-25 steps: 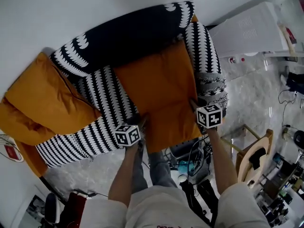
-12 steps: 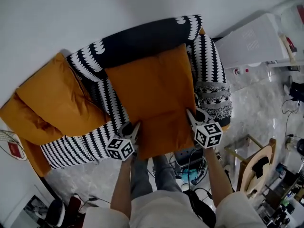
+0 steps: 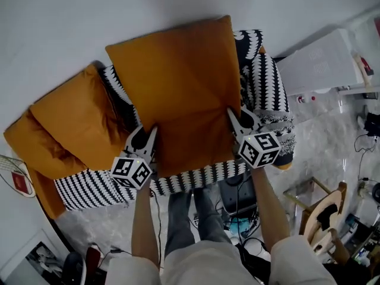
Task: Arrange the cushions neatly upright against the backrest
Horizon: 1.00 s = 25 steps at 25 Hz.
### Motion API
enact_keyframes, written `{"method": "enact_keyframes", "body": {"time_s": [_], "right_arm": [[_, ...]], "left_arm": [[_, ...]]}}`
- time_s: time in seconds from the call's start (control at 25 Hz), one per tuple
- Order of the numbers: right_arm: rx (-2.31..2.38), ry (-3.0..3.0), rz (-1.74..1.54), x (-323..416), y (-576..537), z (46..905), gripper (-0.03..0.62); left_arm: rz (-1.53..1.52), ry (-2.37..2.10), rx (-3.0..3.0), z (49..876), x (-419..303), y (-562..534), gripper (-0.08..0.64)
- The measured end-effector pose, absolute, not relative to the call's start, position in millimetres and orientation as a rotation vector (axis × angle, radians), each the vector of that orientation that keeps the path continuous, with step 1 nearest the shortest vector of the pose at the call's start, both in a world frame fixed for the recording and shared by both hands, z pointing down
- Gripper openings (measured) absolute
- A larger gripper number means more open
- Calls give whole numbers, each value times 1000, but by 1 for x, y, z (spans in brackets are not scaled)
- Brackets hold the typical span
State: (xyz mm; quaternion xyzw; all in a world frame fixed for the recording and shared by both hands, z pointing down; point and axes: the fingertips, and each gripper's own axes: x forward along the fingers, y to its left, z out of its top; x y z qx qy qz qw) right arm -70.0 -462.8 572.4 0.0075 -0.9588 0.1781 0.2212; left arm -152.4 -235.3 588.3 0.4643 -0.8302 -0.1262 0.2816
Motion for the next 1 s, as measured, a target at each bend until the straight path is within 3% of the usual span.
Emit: {"method": "enact_keyframes", "body": {"time_s": [0.48,0.72,1.0], "right_arm": [[57,-2485,422,-108,-468,656,79],[85,-2366,351,-117,-479,705,147],[116,-2400,343,-117,-487,708,268]], "left_arm": [[-206,-2117,1199,662,-189,-240,131],[-134,-2046,1119,708,-201,-242,158],[-158,-2058,1030,721,-210,-232,243]]}}
